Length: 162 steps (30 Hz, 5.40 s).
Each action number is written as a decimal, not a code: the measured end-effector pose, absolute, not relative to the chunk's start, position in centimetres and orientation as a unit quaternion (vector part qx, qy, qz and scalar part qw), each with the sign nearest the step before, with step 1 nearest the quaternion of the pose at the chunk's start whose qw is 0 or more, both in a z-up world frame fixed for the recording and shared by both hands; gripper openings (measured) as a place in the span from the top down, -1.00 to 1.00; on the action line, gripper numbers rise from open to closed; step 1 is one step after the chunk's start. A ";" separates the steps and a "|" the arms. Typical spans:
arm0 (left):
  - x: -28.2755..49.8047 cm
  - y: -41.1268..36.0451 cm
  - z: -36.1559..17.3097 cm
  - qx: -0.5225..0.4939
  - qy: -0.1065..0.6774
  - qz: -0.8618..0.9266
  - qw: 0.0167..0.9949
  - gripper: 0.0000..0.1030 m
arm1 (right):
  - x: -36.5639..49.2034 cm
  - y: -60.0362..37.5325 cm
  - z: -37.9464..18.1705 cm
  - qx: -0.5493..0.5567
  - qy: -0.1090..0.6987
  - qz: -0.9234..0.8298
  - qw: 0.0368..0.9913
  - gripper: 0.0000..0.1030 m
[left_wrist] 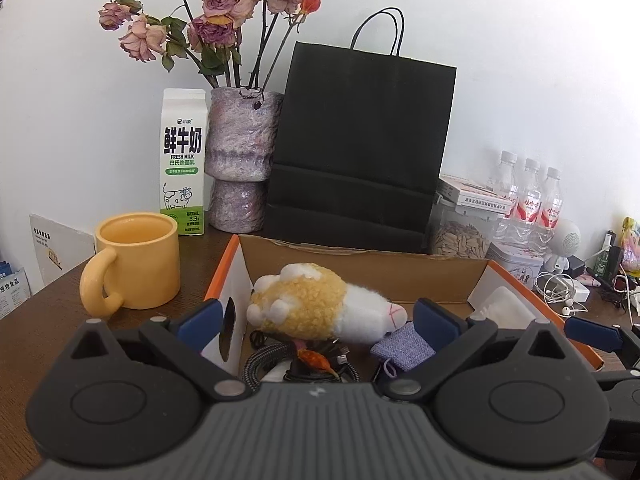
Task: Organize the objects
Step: 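Open both tools and withdraw them from the box, then grasp the white round puck with the right tool, then grasp the black USB cable with the left tool while the right tool holds the puck, then carry the cable and puck into the box and lower them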
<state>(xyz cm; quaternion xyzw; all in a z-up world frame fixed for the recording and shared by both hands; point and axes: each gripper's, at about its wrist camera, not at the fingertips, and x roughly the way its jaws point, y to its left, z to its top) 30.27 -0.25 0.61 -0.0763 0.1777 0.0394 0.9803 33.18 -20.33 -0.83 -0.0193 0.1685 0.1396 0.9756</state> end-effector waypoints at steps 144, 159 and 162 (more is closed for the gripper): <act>19.3 -2.1 -2.9 0.010 0.290 -0.082 0.953 -0.04 | 19.1 -23.7 -2.2 -0.026 0.200 0.202 0.958 0.26; 19.9 -3.7 -4.8 0.028 0.323 -0.086 0.942 0.59 | 19.1 -23.4 -2.9 -0.033 0.213 0.201 0.955 0.26; 20.0 -4.3 -4.9 0.026 0.321 -0.086 0.943 0.65 | 19.1 -23.3 -2.9 -0.034 0.214 0.201 0.955 0.26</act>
